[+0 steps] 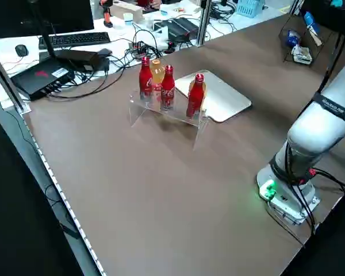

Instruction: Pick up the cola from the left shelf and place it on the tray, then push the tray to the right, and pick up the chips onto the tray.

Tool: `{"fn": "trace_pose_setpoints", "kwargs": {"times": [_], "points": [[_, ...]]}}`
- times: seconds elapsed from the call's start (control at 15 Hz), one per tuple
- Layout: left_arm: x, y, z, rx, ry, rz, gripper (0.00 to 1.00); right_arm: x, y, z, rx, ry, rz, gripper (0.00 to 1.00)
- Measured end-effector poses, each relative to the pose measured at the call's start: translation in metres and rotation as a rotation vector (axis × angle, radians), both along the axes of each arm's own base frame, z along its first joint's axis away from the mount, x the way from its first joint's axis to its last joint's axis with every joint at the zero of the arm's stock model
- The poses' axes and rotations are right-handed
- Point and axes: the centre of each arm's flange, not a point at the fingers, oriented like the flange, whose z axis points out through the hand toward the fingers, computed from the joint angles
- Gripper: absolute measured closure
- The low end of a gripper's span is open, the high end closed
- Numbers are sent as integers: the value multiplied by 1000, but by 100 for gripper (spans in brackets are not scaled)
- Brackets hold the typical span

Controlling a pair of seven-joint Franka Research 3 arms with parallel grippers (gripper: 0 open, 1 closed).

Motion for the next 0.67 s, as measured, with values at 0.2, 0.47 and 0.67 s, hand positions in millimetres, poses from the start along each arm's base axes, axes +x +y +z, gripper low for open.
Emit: {"fn": "trace_pose_setpoints", "kwargs": {"times": [0.2, 0.47, 0.67], "points": [[2, 2, 1, -1, -5, -2, 0, -2, -1, -1, -7, 6, 0, 2], [7, 13, 2, -4, -7, 25, 0, -8, 0, 0, -8, 11, 1, 0], [11, 50, -8, -4, 29, 76, 0, -9, 1, -4, -7, 19, -3, 0]]}}
